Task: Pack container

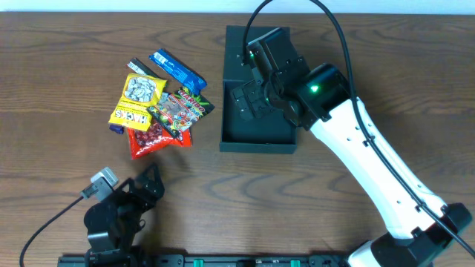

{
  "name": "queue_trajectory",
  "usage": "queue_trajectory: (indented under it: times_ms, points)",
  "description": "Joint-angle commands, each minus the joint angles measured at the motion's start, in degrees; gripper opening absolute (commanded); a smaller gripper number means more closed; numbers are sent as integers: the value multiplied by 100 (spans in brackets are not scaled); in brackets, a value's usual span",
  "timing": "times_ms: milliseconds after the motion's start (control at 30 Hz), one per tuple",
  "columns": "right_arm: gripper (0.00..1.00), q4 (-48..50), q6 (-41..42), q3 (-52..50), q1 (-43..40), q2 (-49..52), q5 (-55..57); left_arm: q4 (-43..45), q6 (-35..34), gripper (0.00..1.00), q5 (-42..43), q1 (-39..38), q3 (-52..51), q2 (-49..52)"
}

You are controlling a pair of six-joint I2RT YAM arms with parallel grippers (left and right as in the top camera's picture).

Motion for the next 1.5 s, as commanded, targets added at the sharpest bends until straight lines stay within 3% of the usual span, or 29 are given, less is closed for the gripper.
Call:
queue_trajectory:
  times_ms: [0,133,233,433,600,733,800,1000,1467]
  points:
    - [99,20,-127,-39,-105,39,63,782,7,95,584,-24,-31,-33]
    - [99,282,-271,-39,-151,39,81,1631,-125,96,422,-24,-24,256]
    - [99,632,-273,-39,-289,39,107,2015,111,96,337,-24,46,1073]
    - [99,1342,-540,-39,-761,39,98,2151,1711,97,223,-24,1128,3515]
    - [99,1552,-745,-39,-1117,39,96,2009,1930,97,245,-24,2280,5622]
    - [99,1521,-785,-39,-1344,39,-50,2057,1823,100,839,-22,2706,6926]
    - [99,1484,-894,-39,-1451,39,-299,2190,1794,91,1453,-22,2809,7571]
    - [99,1488,-981,-39,-1613,39,-487,2715,1554,92,1880,-22,2826,8190]
    - [99,1510,-977,-37,-1631,39,-505,3515,1366,98,1593,-24,2830,8623]
